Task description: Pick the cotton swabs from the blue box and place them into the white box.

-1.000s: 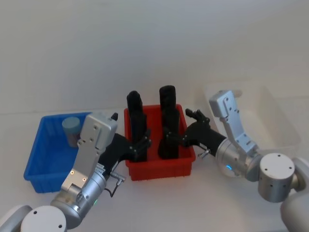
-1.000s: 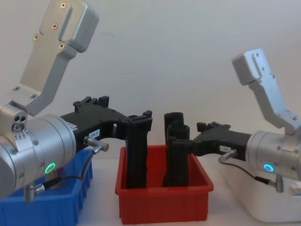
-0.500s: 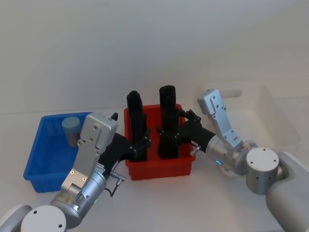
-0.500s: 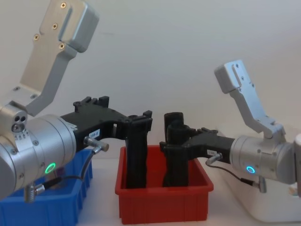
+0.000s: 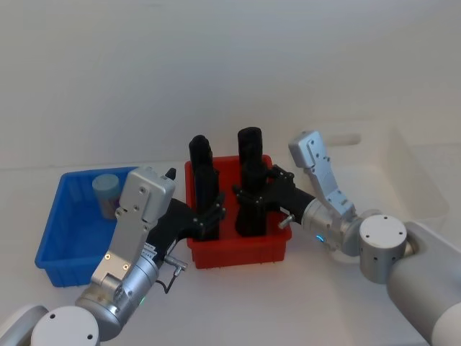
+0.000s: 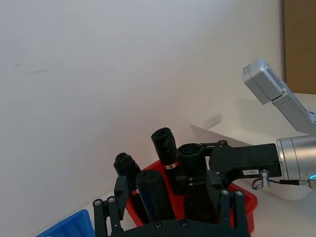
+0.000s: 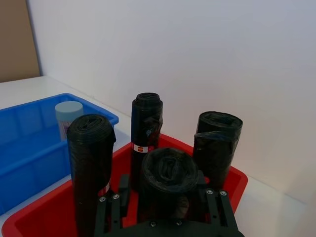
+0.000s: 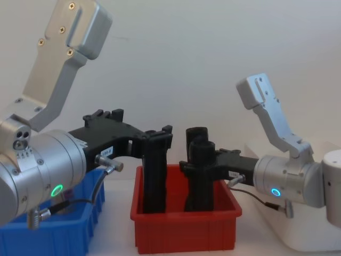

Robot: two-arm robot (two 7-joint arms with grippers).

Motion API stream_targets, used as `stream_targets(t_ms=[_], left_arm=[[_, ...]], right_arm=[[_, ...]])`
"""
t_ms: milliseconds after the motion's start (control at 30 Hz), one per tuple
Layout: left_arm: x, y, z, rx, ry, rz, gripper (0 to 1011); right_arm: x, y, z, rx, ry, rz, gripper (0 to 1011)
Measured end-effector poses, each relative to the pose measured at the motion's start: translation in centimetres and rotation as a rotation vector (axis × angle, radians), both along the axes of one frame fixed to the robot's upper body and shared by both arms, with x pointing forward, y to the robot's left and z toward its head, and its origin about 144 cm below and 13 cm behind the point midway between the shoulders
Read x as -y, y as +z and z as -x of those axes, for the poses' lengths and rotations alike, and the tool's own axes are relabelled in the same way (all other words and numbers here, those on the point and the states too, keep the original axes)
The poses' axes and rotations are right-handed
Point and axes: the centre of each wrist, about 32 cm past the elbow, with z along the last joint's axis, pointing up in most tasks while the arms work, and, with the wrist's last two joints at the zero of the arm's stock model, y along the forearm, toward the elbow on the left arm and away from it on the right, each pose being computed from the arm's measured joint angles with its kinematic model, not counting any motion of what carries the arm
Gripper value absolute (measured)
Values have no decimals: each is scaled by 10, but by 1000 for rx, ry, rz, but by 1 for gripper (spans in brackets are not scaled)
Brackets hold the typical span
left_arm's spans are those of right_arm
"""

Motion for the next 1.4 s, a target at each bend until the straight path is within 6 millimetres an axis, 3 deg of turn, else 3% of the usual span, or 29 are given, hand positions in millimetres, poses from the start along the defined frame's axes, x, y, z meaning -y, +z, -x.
stream_targets(t_ms=[333,433,900,1400], left_arm=[[0,0,0,0,0,0,1004],[0,0,0,0,0,0,1004],[0,0,0,0,0,0,1004],[0,0,0,0,0,0,1004]], right_arm=[[-4,-1,-6,-5,47,-26,504],[-5,-1,-6,-3,56,-35,462],[-8,11,-6,63,36,-106,381],[-5,42,27,160,-90,-177,344]])
